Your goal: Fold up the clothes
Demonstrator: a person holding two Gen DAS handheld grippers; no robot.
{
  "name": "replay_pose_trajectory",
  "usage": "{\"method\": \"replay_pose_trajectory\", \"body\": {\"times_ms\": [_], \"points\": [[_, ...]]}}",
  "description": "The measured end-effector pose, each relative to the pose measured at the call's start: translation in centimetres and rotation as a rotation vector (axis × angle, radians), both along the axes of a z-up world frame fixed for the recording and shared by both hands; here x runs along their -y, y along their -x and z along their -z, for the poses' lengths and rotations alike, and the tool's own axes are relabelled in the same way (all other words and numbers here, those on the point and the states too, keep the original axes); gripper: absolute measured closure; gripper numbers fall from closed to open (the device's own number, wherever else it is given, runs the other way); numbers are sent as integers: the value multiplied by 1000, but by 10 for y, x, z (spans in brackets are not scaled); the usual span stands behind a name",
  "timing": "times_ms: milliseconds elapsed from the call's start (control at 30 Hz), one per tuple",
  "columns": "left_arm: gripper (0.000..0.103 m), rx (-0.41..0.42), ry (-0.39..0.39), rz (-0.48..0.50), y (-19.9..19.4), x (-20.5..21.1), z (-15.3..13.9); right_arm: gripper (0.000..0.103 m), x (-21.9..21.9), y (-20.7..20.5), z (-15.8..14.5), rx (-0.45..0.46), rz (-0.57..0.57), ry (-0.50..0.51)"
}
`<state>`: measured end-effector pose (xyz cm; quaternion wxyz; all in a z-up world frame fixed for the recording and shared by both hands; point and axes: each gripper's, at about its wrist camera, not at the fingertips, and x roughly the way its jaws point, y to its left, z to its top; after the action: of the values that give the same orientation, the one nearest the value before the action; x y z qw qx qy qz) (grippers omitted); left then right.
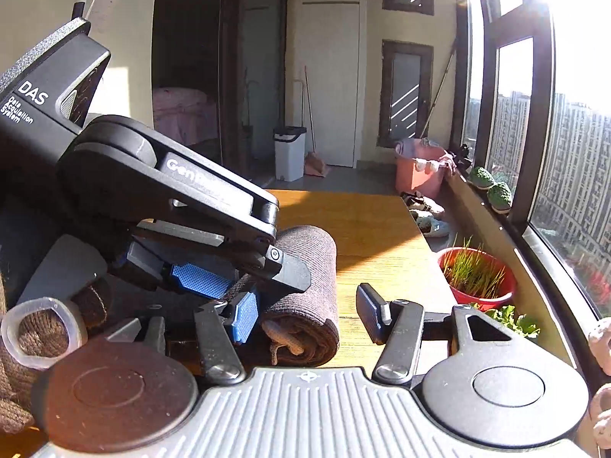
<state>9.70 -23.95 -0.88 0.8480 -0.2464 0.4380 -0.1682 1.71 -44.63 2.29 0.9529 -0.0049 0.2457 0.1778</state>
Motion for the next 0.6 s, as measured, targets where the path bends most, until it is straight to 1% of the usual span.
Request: {"method": "replay_pose_trajectory", "body": {"times_ms": [100,133,167,233,333,367,433,467,500,533,567,600], "points": [[41,7,-12,-3,-1,-2,-2,40,9,-17,8,-114,1,-117],[41,15,-20,-7,0,-3,-5,43,11,-22,11,-151,-1,-152],[43,25,-28,-11,2,-5,-7,55,11,-25,13,-166,-6,-155],[43,68,-36,-21,8,-13,-18,57,-5,-17,10,-98,-30,-33],[37,114,-21,-33,12,-20,-33,57,-37,5,9,51,-101,215],[37,122,-23,-34,13,-21,-36,57,-47,12,11,101,-121,301],[39,129,-42,-39,12,-20,-39,57,-70,24,19,205,-157,488],[42,122,-59,-45,11,-19,-36,57,-78,26,23,237,-162,544],[44,114,-77,-51,10,-18,-32,57,-82,28,25,251,-164,565],[45,102,-93,-57,11,-22,-27,57,-82,28,24,253,-167,563],[43,91,-93,-62,11,-24,-22,55,-81,27,23,245,-173,545],[42,80,-93,-66,10,-26,-16,54,-77,24,19,219,-182,498]]}}
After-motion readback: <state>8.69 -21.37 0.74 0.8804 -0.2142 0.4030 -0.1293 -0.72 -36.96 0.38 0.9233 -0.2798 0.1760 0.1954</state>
